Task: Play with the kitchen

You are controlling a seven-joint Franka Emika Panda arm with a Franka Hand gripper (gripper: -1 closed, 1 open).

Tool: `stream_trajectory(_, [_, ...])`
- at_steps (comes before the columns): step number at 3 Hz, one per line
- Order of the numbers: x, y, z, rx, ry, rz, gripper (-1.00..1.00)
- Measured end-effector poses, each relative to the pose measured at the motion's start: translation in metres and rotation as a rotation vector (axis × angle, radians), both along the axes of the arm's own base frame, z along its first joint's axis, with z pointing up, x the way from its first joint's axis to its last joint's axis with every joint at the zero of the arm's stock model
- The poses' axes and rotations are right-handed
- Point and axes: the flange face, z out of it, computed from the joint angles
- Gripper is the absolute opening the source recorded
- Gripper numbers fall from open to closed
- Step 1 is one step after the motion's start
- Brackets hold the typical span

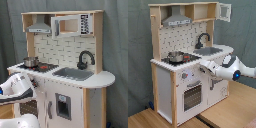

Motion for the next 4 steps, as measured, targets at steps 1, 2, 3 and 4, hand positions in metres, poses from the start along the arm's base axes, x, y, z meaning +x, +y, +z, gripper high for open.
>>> stream_trajectory(1, [-0.002,0.003,0.0,0.024,0.006,0.008,-1.0])
stream_trajectory(2, [-0.002,0.004,0.0,0.025,0.007,0.01,1.0])
stream_trajectory(3, [-0.034,0.022,-0.016,0.019,0.016,0.064,1.0])
stream_trajectory(4, [-0.056,0.037,-0.011,0.025,-0.032,0.086,1.0])
